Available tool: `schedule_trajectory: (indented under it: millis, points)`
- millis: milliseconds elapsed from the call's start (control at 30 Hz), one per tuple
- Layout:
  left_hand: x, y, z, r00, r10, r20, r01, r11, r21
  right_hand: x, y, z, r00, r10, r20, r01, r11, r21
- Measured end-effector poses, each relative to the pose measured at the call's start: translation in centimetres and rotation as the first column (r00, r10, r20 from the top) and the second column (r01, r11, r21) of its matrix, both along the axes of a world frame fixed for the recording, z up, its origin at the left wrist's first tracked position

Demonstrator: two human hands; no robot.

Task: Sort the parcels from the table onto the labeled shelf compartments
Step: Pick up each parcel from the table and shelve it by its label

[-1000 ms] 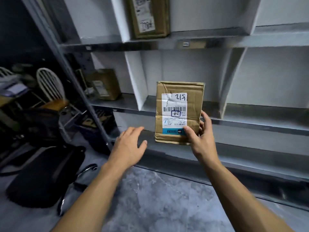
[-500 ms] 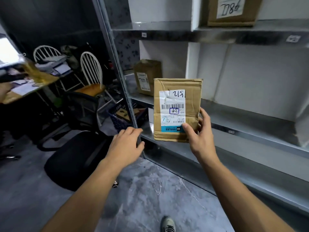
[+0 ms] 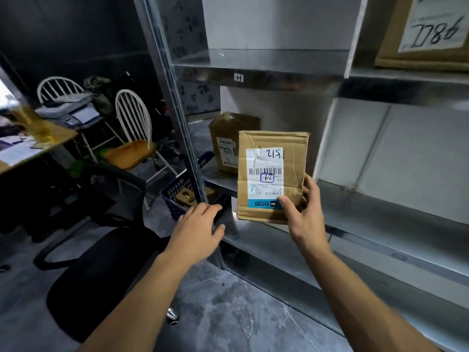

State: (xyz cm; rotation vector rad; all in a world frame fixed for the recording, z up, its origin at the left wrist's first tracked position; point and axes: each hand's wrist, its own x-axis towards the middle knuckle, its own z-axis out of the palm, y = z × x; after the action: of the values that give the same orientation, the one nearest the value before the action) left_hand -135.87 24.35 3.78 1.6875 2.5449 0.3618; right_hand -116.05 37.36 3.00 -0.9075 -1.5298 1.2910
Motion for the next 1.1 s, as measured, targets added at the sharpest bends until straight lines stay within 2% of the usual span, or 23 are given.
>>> schedule_trajectory:
  millis: [233, 433, 567, 767, 1100]
  points:
    - [-6.2, 6.7, -0.5, 0.991, -0.133, 0.018, 0.134, 0.991, -0.010, -5.1, 5.0, -1.6, 0.984, -0.169, 0.051, 0.170, 0.986, -0.003]
    - [-10.6, 12.2, -1.2, 0.961, -0.275, 0.020, 0.276, 0.959, -0.063, -8.2, 9.4, -3.9, 0.921, -0.352, 0.167, 0.360, 0.933, -0.017]
    - [-12.1, 15.2, -1.8, 0.935, -0.352, 0.029, 0.353, 0.931, -0.087, -9.4, 11.8, -4.8, 0.888, -0.426, 0.175, 0.442, 0.895, -0.060]
    - [-13.7, 17.8, -2.8, 0.911, -0.404, 0.081, 0.411, 0.904, -0.116, -10.2, 13.9, -5.9, 0.889, -0.429, 0.160, 0.449, 0.885, -0.122]
    - [-13.4, 20.4, -3.5, 0.887, -0.446, 0.119, 0.459, 0.880, -0.122, -10.5, 16.2, -8.4, 0.889, -0.314, 0.334, 0.403, 0.882, -0.243]
